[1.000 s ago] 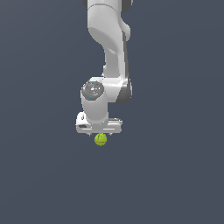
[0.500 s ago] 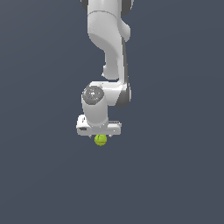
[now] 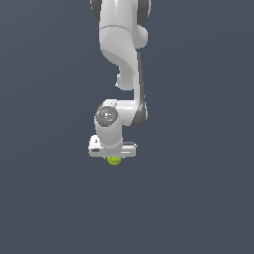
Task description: Pick up the object and move it to a goal position.
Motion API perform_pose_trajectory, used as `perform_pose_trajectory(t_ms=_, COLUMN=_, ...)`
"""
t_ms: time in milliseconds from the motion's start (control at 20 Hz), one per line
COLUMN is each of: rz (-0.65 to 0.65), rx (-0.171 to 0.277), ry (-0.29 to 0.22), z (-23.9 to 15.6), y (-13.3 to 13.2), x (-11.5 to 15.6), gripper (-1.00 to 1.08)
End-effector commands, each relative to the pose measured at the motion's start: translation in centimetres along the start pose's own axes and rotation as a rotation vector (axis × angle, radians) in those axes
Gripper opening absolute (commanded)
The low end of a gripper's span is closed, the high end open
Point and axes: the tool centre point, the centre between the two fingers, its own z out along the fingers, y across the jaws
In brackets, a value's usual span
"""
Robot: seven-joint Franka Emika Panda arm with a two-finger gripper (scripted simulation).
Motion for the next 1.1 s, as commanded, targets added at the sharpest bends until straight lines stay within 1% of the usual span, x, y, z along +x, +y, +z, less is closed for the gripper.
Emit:
perform_pose_trajectory(t_ms=0, rz=0.000, rx=0.000, ry=0.001, z=0.0, y=0.0, x=0.1, gripper=-1.00)
perform_pose_trajectory(t_ms=650, rz=0.000, rx=0.000, ry=0.001, z=-0.4, y=0.2, x=0.3, gripper=-1.00)
perform_pose_trajectory(t_ms=1050, rz=0.000, rx=0.000, ry=0.001, z=-3.3, y=1.4, x=2.1, gripper=-1.00)
